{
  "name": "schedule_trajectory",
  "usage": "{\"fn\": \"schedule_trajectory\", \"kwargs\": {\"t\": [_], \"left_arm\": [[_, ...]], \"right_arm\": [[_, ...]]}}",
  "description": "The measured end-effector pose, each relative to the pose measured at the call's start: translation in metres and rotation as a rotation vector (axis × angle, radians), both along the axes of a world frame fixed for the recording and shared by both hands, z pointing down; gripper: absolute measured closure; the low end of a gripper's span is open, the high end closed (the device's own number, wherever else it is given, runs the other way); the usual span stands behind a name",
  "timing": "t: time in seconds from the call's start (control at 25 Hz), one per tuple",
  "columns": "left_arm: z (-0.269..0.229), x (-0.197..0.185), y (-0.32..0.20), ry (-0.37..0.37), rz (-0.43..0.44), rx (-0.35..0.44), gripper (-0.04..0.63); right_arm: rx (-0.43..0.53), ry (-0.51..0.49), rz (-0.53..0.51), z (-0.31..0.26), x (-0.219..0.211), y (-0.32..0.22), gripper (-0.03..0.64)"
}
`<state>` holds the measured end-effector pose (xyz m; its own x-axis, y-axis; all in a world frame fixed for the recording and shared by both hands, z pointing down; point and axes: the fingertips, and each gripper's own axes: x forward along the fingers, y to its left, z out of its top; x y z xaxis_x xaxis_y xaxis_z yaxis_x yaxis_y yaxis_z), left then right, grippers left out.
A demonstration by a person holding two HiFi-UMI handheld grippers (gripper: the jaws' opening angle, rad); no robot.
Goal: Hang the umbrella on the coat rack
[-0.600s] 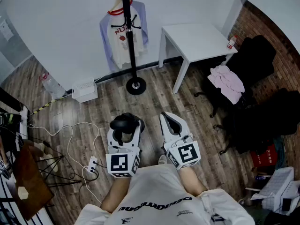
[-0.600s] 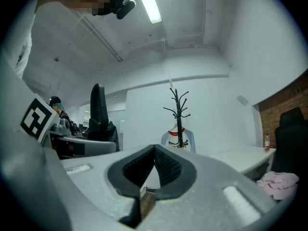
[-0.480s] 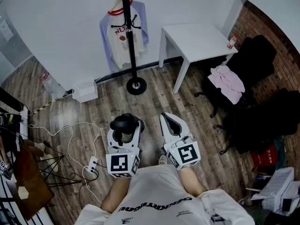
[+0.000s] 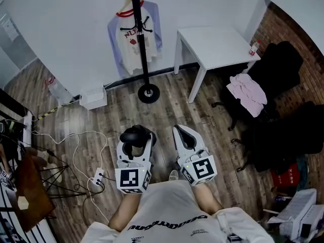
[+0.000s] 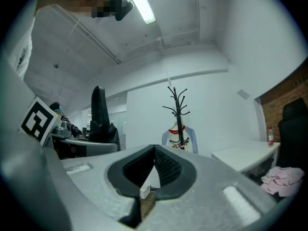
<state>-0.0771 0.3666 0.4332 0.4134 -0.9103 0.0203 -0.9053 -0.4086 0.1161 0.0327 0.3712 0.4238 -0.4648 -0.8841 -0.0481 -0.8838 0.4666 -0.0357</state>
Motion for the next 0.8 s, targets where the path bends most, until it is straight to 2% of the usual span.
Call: {"fn": "schedule_trajectory", "kwargs": {"t": [0.48, 0.8], "left_arm": [[0.001, 0.078, -0.028, -0.010, -0.056, 0.010, 0.350], [0.010, 0.075, -0.072, 0.002, -0.080, -0.015, 0.350]], "right_arm": [[0.034, 0.020, -0.056, -0.005, 0.074, -0.043, 0.623], [0.015, -0.006, -0.061, -0.002, 0.081, -0.094, 0.623]]}}
